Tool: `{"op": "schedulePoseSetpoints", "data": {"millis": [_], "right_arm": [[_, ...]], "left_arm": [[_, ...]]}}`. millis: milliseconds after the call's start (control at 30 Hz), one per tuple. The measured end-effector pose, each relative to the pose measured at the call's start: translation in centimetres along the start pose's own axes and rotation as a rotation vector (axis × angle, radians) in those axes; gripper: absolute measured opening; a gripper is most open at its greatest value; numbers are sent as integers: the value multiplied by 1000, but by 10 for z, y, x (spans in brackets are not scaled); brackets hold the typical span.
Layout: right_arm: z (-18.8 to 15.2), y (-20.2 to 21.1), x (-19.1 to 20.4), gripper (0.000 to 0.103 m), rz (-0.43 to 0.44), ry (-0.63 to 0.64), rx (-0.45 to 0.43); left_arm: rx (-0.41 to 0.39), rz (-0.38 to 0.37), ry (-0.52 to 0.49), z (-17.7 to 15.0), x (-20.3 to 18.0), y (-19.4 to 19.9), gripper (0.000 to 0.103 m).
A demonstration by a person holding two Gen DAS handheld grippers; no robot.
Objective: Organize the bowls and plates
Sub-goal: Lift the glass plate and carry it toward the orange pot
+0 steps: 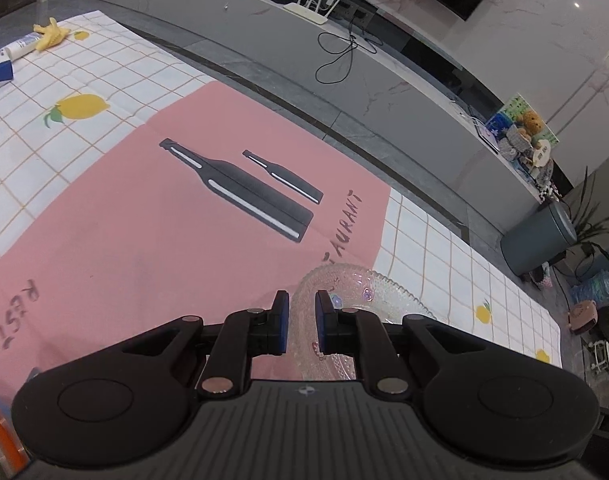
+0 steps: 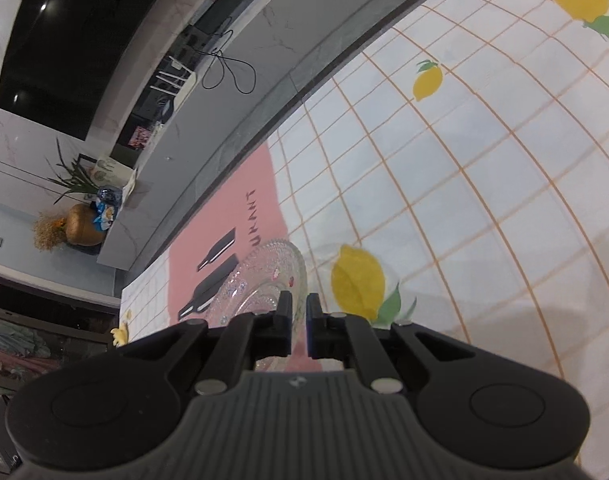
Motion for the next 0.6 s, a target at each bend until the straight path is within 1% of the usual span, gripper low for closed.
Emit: {"op": "schedulePoseSetpoints", "data": {"millis": [167, 267, 400, 533, 600], "right_arm": [[-25, 27, -6, 5, -7, 32, -59], [-42, 39, -18, 5, -11, 26, -78], [-65, 49, -36, 5, -33, 14, -76], [-83, 56, -53, 7, -25, -19, -65], [-90, 61, -59, 7, -27, -26, -73]], "left_arm": [[12, -21, 2, -18, 0, 20, 14], [20, -34, -35, -28, -6, 33, 14], [27, -60, -69, -43, -13, 51, 14], [42, -84, -108, -59, -18, 66, 14], [51, -92, -122, -68, -18, 72, 14]]}}
Point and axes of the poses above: each gripper's, at about its wrist camera, not at the fingertips, and y roughly against the way its jaws point, x to its left, z to its top, the point moved 6 cm from there along -y, roughly the way its jaws point, and after that the axes turned 13 degrees about -z, right-handed, at the moved point
